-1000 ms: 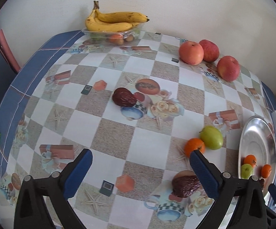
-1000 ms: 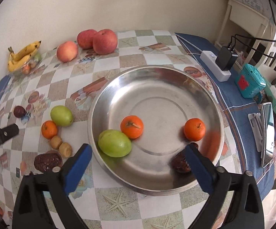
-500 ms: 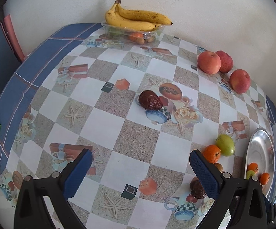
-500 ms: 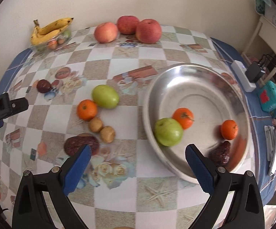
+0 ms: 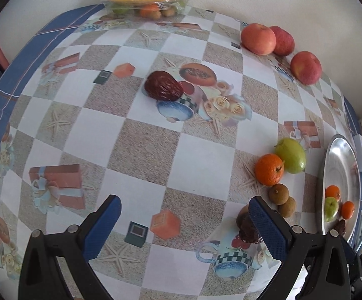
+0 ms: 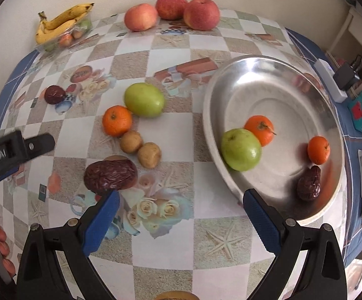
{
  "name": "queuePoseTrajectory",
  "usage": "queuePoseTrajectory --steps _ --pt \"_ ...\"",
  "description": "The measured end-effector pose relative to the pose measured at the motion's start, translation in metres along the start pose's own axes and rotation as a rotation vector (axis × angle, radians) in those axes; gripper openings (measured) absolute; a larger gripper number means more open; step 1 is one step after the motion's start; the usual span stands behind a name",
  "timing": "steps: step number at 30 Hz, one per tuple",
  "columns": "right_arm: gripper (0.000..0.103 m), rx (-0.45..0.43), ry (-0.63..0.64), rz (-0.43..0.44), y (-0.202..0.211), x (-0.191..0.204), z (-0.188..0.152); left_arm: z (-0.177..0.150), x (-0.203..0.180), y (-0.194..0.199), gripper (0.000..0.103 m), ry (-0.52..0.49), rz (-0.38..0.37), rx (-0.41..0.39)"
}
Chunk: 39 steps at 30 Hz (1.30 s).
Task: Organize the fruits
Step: 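Withdraw both tools and move the right tool toward the second red date, then grasp the second red date with the right tool and lift it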
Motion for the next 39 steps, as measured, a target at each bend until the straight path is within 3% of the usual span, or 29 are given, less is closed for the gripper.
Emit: queuePoseTrajectory --steps 4,11,21,28,33,39 --pt "0.099 0.003 -0.051 -0.019 0.000 -0.017 0.000 -0.002 -0.010 -0.003 0.103 -0.023 -0.021 0.001" --pt "0.099 0.007 -0.109 0.008 0.001 -0.030 -0.001 -0.003 -0.013 -0.007 0.103 -0.052 0.012 0.011" --pt "0.099 0.013 0.015 0.119 -0.003 0.026 0.000 0.009 0.028 0.000 0.103 0.033 0.088 -0.025" --pt "0.099 0.073 -0.050 0.168 -0.023 0.044 0.004 0.017 0.059 0.004 0.103 0.095 0.112 -0.048" --pt "0.099 0.090 -0.072 0.171 -0.030 0.057 0.009 0.018 0.068 0.002 0.103 0.110 0.094 -0.032" --pt "0.099 0.092 -0.010 0.123 -0.035 0.081 0.011 0.018 0.070 0.002 0.103 0.106 0.091 -0.034"
Point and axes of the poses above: each gripper's, at about its wrist camera, not at the fingertips, and y roughly against the way its jaws point, x to its left, z to its top, the point moved 9 cm from there along -y, roughly the way its jaws point, and after that the axes turned 12 degrees about x, right-handed, at the moved point
